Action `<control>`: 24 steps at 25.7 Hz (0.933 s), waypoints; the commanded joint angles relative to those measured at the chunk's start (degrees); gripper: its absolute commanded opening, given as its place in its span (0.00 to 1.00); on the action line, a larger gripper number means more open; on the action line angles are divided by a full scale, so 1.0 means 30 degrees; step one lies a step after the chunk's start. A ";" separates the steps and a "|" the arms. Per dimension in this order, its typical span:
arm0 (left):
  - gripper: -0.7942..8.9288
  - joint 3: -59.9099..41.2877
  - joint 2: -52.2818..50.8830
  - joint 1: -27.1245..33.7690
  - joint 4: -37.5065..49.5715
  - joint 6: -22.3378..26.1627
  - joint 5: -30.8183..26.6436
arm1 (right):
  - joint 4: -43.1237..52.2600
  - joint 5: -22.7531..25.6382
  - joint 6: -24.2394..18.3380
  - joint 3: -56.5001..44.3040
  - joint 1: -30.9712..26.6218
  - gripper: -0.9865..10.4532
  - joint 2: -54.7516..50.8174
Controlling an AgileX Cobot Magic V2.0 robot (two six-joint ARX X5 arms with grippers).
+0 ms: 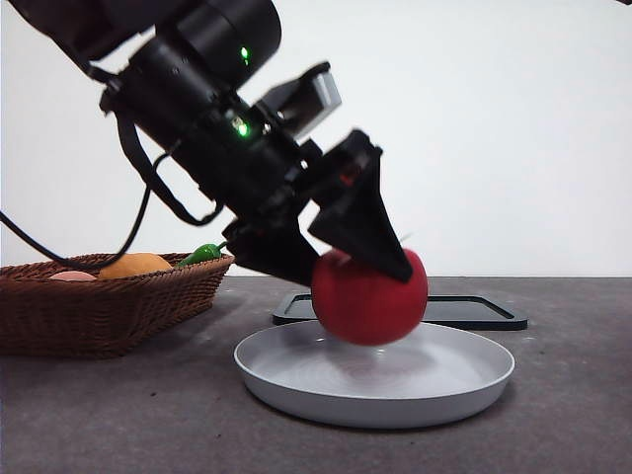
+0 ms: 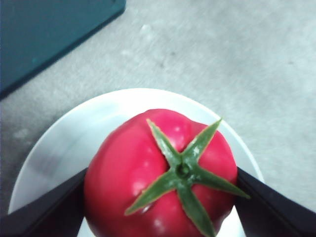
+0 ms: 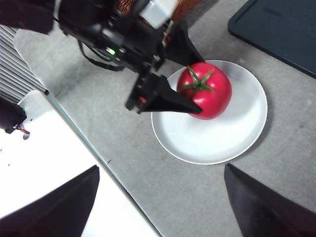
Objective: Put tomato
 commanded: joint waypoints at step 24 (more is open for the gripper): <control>0.69 0.0401 0.0969 -0.0226 -0.0204 -0.0466 -0.0627 | 0.0109 -0.0007 -0.0066 0.0335 0.0117 0.44 0.0153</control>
